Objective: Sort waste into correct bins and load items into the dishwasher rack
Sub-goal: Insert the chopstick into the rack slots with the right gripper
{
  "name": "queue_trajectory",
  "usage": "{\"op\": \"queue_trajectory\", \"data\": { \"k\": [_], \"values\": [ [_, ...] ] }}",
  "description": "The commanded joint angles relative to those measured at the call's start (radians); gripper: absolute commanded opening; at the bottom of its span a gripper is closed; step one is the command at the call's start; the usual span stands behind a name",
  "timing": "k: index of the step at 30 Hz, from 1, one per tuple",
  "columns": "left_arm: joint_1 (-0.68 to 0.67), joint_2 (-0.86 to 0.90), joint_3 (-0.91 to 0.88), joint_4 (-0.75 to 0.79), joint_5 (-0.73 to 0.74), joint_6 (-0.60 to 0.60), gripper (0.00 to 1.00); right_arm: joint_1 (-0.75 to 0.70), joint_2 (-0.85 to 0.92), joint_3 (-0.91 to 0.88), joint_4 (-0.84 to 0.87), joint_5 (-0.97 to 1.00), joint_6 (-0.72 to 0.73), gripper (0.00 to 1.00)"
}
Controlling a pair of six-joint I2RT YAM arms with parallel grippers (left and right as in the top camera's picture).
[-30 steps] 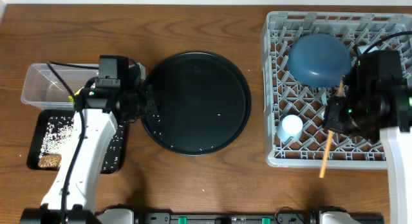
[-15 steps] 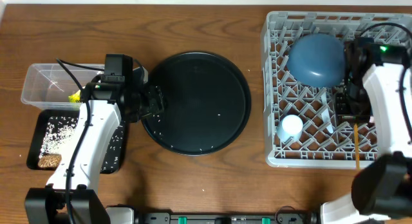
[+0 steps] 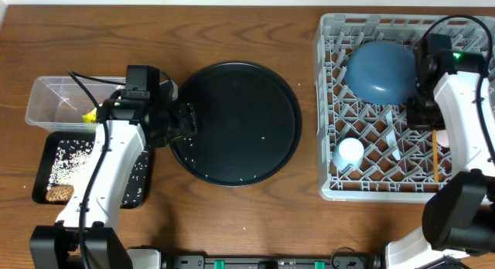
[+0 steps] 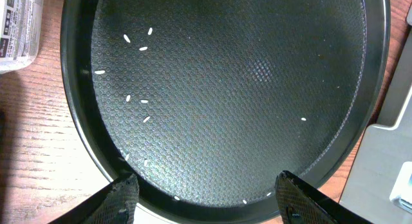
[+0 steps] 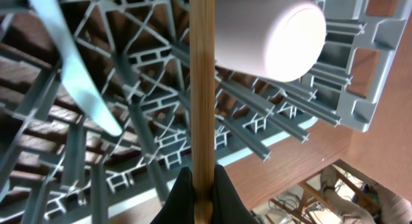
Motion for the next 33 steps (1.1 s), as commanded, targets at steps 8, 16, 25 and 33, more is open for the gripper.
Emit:
{"op": "queue_trajectory", "data": {
  "k": [8,16,25,33],
  "values": [
    [0.004,0.008,0.009,0.0,-0.01,0.009,0.7,-0.068,0.004,-0.034,0.141,-0.074,-0.132,0.01],
    [0.004,0.008,0.009,-0.004,-0.01,0.009,0.7,-0.071,0.004,-0.046,0.24,-0.156,-0.294,0.01],
    [0.004,0.008,0.009,-0.004,-0.01,0.009,0.7,-0.079,0.004,-0.089,0.262,-0.155,-0.24,0.01],
    [0.004,0.008,0.009,-0.005,-0.01,0.009,0.7,-0.079,0.004,-0.188,0.396,-0.154,-0.219,0.01]
  ]
}}
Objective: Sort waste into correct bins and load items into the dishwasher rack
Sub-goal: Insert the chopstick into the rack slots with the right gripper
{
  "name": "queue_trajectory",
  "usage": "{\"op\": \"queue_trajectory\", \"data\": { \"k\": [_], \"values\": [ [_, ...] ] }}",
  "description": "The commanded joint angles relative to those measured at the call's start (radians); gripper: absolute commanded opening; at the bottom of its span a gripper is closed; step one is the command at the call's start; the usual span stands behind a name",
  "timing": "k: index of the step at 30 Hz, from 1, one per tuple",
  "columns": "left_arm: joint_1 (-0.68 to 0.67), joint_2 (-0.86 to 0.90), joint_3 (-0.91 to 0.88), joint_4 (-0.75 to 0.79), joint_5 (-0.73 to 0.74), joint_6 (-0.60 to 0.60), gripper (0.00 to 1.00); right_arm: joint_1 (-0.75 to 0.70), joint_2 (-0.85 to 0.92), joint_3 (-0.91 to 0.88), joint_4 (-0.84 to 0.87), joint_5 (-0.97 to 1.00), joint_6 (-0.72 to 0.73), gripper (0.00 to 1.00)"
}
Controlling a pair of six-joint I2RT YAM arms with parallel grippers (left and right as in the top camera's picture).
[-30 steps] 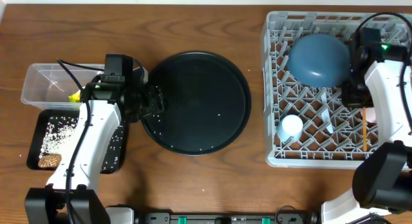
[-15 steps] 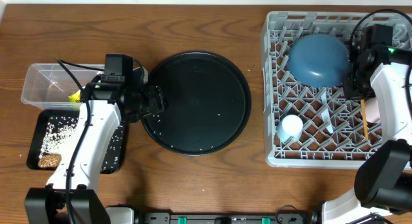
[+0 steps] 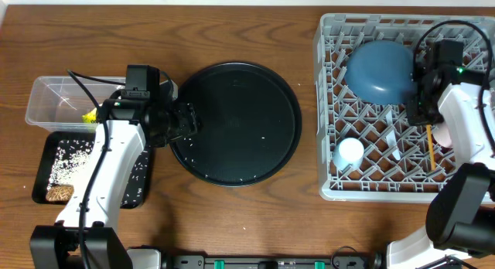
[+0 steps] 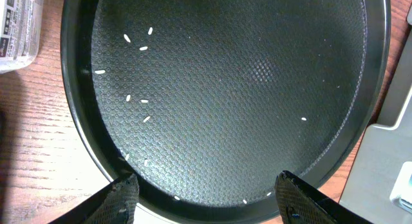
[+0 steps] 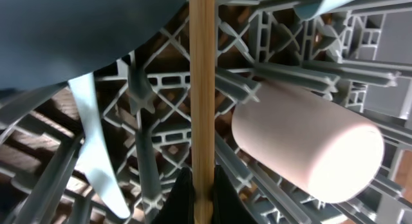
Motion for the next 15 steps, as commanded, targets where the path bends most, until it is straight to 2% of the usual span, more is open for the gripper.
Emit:
{"op": "queue_trajectory", "data": {
  "k": [1,2,4,6,7,9,15],
  "values": [
    [0.004,0.008,0.009,-0.005,-0.01,0.009,0.7,-0.013,0.004,-0.029,0.026,0.0,0.02,0.01],
    [0.004,0.008,0.009,-0.006,-0.009,0.009,0.7,-0.013,0.004,-0.032,0.03,0.0,0.02,0.04],
    [0.004,0.008,0.009,-0.008,-0.01,0.009,0.7,-0.013,0.004,-0.034,0.032,0.0,0.021,0.19],
    [0.004,0.008,0.009,-0.007,-0.009,0.009,0.7,-0.013,0.004,-0.034,0.034,0.001,0.02,0.36],
    [0.004,0.008,0.009,-0.008,-0.01,0.009,0.7,-0.013,0.004,-0.034,0.036,0.0,0.02,0.5],
    [0.004,0.008,0.009,-0.01,-0.01,0.009,0.7,-0.013,0.004,-0.034,0.045,-0.001,0.02,0.54],
    [0.004,0.008,0.009,-0.018,-0.01,0.009,0.7,-0.013,0.002,-0.01,0.054,-0.072,0.043,0.54]
  ]
}}
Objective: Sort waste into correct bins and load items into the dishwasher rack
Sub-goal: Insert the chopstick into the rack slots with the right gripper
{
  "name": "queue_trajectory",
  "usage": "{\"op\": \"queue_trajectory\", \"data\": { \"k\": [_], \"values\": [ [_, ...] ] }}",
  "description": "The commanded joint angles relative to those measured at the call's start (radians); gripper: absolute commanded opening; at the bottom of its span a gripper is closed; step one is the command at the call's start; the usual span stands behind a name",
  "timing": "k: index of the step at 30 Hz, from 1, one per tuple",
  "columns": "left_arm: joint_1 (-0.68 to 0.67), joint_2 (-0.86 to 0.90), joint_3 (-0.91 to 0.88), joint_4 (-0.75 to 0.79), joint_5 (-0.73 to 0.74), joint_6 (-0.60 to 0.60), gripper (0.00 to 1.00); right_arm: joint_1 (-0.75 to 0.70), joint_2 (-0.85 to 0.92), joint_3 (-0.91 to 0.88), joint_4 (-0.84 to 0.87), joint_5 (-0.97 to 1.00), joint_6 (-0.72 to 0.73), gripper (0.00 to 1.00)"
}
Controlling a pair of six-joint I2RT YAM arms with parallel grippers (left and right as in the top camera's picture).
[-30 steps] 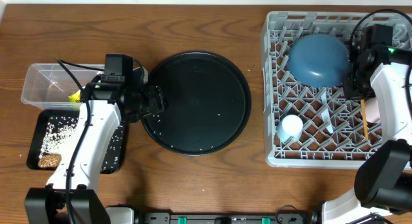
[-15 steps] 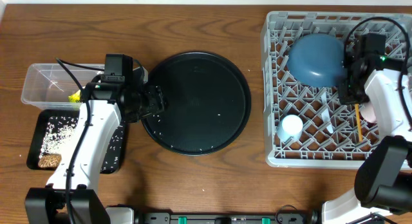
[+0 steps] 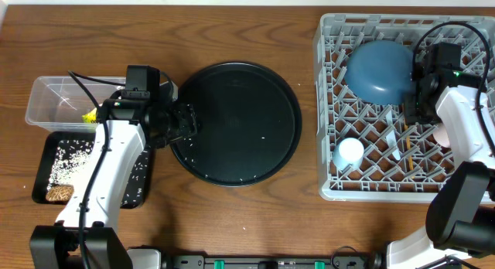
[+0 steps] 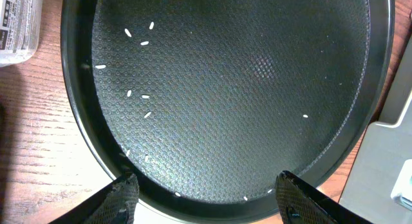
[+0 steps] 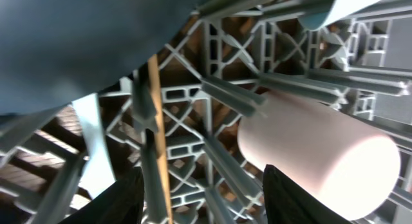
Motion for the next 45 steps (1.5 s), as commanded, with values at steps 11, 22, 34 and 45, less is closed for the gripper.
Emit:
{"op": "queue_trajectory", "data": {
  "k": [11,22,34,45],
  "values": [
    [0.004,0.008,0.009,-0.009,-0.01,0.009,0.98,-0.011,-0.066,0.225,-0.214,-0.295,0.121,0.85],
    [0.004,0.008,0.009,-0.009,-0.01,0.009,0.98,-0.011,-0.119,0.224,-0.215,-0.404,0.173,0.99],
    [0.004,0.008,0.009,-0.009,-0.01,0.009,0.98,-0.011,-0.119,0.224,-0.216,-0.404,0.173,0.99],
    [0.004,0.008,0.009,-0.009,-0.01,0.009,0.98,-0.011,-0.119,0.224,-0.215,-0.404,0.173,0.99]
  ]
}}
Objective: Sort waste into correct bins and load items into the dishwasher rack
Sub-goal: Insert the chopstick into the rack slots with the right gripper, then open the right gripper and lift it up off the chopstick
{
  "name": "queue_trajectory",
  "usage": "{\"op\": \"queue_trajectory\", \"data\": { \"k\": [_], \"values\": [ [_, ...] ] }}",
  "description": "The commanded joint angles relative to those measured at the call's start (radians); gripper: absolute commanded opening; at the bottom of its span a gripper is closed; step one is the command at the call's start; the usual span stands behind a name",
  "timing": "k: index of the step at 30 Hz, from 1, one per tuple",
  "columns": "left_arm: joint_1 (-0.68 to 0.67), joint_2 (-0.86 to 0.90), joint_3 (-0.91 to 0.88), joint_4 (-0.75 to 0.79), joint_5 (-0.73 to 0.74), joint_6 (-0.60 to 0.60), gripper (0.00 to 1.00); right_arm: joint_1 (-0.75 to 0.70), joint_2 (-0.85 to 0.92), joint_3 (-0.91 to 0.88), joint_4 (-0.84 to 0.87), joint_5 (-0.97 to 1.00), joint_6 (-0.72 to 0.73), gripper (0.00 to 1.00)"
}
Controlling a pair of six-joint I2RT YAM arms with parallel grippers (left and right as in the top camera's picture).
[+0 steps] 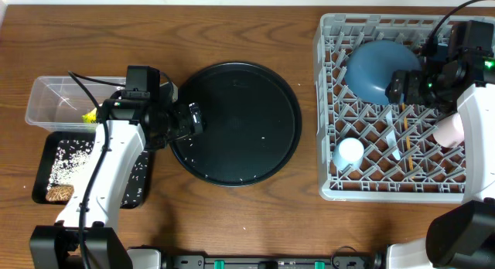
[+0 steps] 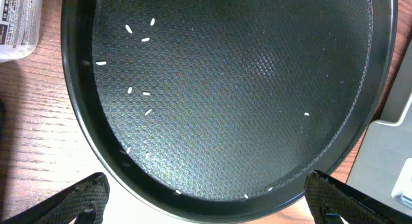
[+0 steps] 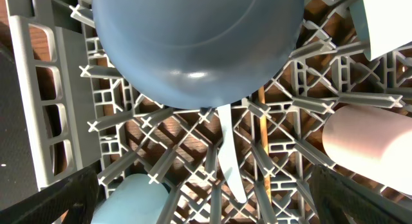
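The grey dishwasher rack [image 1: 329, 107] holds an upturned blue bowl [image 1: 380, 68], a pale cup [image 1: 349, 151], a pink cup [image 1: 450, 130], a white plastic utensil [image 3: 228, 159] and a wooden chopstick [image 1: 405, 134] lying between its ribs. My right gripper [image 1: 404, 85] hangs open above the rack beside the bowl, holding nothing. The wrist view shows the chopstick [image 3: 262, 121] below the right gripper [image 3: 215, 198]. My left gripper [image 1: 189, 120] is open wide at the left rim of the black round tray [image 1: 236, 122], which carries a few rice grains [image 2: 138, 37].
A clear plastic container [image 1: 58, 99] with a yellow scrap stands at the far left. In front of it is a black bin [image 1: 85, 168] holding rice and brown scraps. The rack's wall [image 3: 38, 108] rises next to the tray's right rim.
My right gripper, low among the rack's ribs by the chopstick before, is now higher above the rack, still open. The left gripper's jaws stand wider apart at the tray's rim.
First my right gripper was shut on the chopstick over the rack near the pale cup. Then it held it near the pink cup. Then it was open with the chopstick lying in the rack. Now it is raised clear. The left arm stayed at the tray.
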Motion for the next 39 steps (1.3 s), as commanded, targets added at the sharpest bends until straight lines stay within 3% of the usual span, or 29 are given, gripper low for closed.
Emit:
{"op": "queue_trajectory", "data": {
  "k": [1,30,39],
  "values": [
    [0.004,0.008,0.009,-0.001,-0.009,0.009,0.98,-0.011,-0.006,0.016,-0.001,-0.011,0.013,0.99],
    [0.004,0.008,0.009,-0.001,-0.009,0.009,0.98,-0.01,-0.01,0.015,-0.001,-0.01,0.013,0.99],
    [0.004,0.008,0.009,-0.001,-0.009,0.009,0.98,0.029,-0.206,0.015,0.0,-0.01,0.013,0.99]
  ]
}}
